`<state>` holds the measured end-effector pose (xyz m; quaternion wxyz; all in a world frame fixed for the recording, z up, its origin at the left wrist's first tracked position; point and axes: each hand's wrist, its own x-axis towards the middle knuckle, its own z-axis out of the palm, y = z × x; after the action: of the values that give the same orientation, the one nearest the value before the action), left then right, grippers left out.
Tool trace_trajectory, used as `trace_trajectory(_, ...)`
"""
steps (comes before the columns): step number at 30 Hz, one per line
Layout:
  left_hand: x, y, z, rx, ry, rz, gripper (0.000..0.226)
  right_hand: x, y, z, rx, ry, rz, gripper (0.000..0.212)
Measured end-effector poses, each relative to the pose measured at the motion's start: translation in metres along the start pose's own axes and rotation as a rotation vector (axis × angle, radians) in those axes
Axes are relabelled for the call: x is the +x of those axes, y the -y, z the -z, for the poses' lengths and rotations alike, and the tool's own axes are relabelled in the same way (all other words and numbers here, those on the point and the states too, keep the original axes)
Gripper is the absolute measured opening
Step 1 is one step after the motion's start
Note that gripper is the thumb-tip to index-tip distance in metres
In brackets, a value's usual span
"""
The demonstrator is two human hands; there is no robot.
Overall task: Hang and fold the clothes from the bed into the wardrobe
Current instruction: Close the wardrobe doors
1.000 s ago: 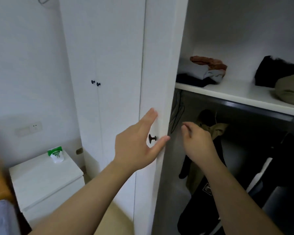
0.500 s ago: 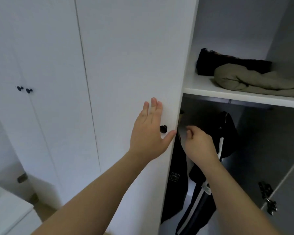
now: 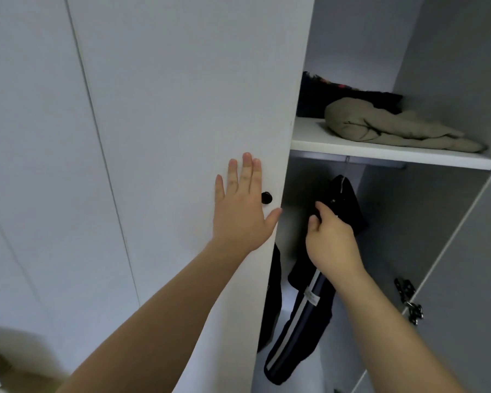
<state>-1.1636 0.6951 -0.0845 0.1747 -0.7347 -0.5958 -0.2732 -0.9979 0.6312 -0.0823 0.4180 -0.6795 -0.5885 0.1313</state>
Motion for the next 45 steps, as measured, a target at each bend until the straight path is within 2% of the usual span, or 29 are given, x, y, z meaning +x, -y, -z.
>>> trace_trajectory(15, 0.012, -0.014, 0.016, -0.05, 0.086, -0.006, 0.096, -0.022, -0.013, 0.026, -0.079, -0.121, -0.041, 0.048)
trace_trajectory(17, 0.004, -0.034, 0.028, -0.123, 0.005, -0.098, 0.09, -0.027, -0.015, 0.035, -0.07, -0.17, -0.048, 0.047)
trace_trajectory(19, -0.007, -0.056, 0.035, -0.27, -0.095, -0.279, 0.078, -0.034, -0.018, 0.046, -0.062, -0.231, -0.059, 0.048)
trace_trajectory(22, -0.022, -0.093, 0.039, -0.53, -0.182, -0.525, 0.058, -0.048, -0.028, 0.067, -0.123, -0.387, -0.069, 0.053)
trace_trajectory(25, -0.033, -0.127, 0.039, -0.725, -0.226, -0.657, 0.044, -0.063, -0.043, 0.093, -0.154, -0.593, -0.113, 0.054)
trace_trajectory(31, -0.053, -0.189, 0.048, -0.973, -0.308, -0.767, 0.022, -0.113, -0.061, 0.151, -0.388, -1.076, -0.115, 0.05)
trace_trajectory(34, -0.064, -0.215, 0.056, -1.037, -0.333, -0.813, 0.015, -0.139, -0.061, 0.176, -0.463, -1.235, -0.115, 0.048)
trace_trajectory(38, -0.078, -0.241, 0.066, -1.086, -0.333, -0.867, 0.011, -0.164, -0.065, 0.215, -0.41, -1.404, -0.22, 0.054)
trace_trajectory(40, -0.082, -0.25, 0.071, -1.105, -0.338, -0.892, 0.01, -0.172, -0.068, 0.235, -0.33, -1.417, -0.258, 0.061)
trace_trajectory(42, -0.085, -0.256, 0.075, -1.122, -0.356, -0.908, 0.01, -0.176, -0.071, 0.25, -0.207, -1.321, -0.275, 0.062)
trace_trajectory(45, -0.087, -0.259, 0.08, -1.133, -0.376, -0.907, 0.01, -0.181, -0.076, 0.263, -0.207, -1.246, -0.296, 0.044)
